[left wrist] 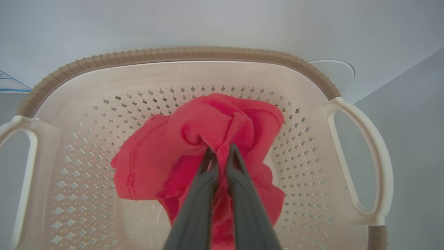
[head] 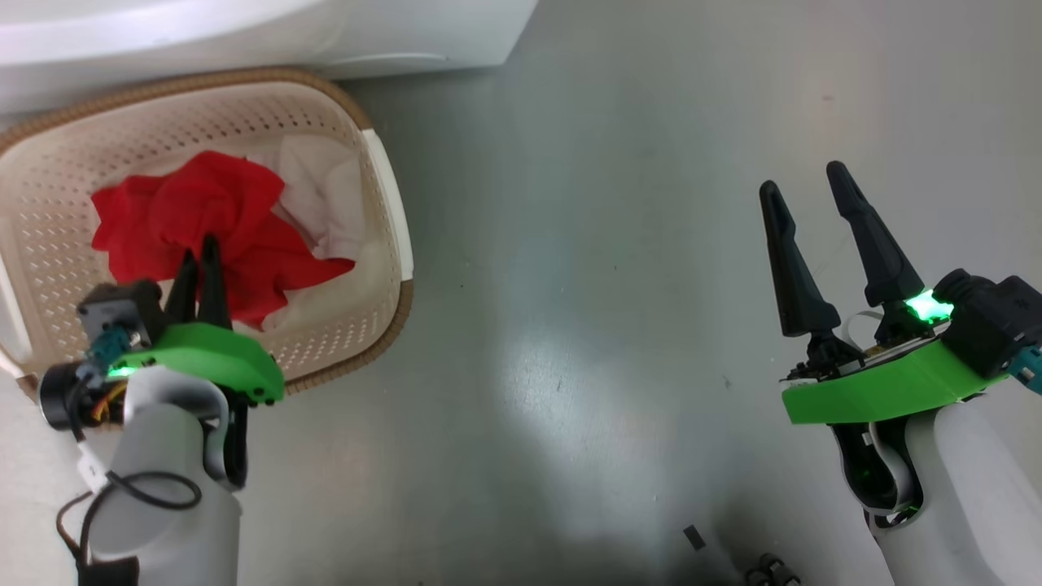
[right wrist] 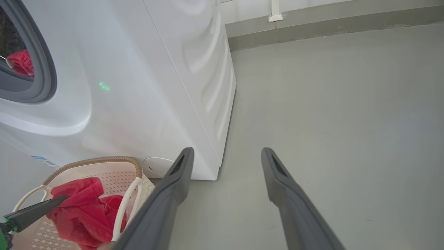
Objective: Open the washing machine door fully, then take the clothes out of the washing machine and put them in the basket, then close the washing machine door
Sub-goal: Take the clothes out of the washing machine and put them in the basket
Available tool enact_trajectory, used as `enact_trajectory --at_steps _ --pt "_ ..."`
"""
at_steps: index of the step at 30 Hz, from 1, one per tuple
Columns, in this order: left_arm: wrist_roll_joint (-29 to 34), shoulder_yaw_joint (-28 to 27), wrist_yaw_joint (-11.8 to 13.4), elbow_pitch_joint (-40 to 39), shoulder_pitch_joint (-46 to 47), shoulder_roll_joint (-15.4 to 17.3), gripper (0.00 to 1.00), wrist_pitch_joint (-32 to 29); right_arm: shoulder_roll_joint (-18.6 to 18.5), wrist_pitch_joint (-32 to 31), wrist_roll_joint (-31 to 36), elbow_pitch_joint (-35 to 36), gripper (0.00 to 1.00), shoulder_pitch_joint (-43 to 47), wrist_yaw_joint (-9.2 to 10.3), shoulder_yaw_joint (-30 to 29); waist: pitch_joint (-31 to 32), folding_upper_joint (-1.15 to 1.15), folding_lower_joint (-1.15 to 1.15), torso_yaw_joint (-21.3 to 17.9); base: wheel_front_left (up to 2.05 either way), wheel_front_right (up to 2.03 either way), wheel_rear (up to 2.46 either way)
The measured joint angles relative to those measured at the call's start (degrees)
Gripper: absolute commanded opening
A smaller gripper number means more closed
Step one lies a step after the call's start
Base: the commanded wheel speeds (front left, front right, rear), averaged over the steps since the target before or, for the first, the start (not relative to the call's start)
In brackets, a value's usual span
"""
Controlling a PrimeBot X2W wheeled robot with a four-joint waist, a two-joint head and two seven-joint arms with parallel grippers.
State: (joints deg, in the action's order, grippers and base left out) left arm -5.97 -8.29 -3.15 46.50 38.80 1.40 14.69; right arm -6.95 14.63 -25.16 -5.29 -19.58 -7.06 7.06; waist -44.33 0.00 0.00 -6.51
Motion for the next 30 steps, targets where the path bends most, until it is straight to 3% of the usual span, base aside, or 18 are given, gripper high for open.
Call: enact_trajectory --at_steps 4,8,9,10,19,30 --pt "0.8 -0.8 -0.4 1.8 2.0 0.0 0.04 0.0 0.0 0.0 0.0 0.1 1.0 -0.6 0.0 -0.1 -1.4 0.0 0.0 0.1 0.0 0.0 0.0" --pt "1.0 -1.5 -0.4 2.9 2.9 0.0 0.49 0.0 0.0 0.0 0.0 0.1 1.0 -0.7 0.0 -0.1 -1.7 0.0 0.0 0.2 0.0 0.0 0.0" --pt "1.0 -1.7 -0.5 3.1 2.9 0.0 0.85 0.0 0.0 0.0 0.0 0.1 1.0 -0.7 0.0 -0.1 -1.6 0.0 0.0 0.3 0.0 0.0 0.0" --pt "1.0 -2.0 -0.5 3.1 2.9 0.0 1.0 0.0 0.0 0.0 0.0 0.1 1.0 -0.7 0.0 -0.1 -1.4 0.0 0.0 0.3 0.0 0.0 0.0" --pt "1.0 -3.7 -0.9 2.7 2.7 0.0 1.0 0.0 0.0 0.0 0.0 -0.6 1.0 -0.8 0.0 -0.1 1.2 0.0 0.0 0.8 0.0 0.0 0.0" --pt "-0.4 -4.3 -2.0 -5.1 -3.7 -0.1 1.0 0.0 0.0 0.0 0.0 -2.5 1.0 -0.4 0.0 0.0 8.1 0.0 0.0 1.6 0.0 0.0 0.0"
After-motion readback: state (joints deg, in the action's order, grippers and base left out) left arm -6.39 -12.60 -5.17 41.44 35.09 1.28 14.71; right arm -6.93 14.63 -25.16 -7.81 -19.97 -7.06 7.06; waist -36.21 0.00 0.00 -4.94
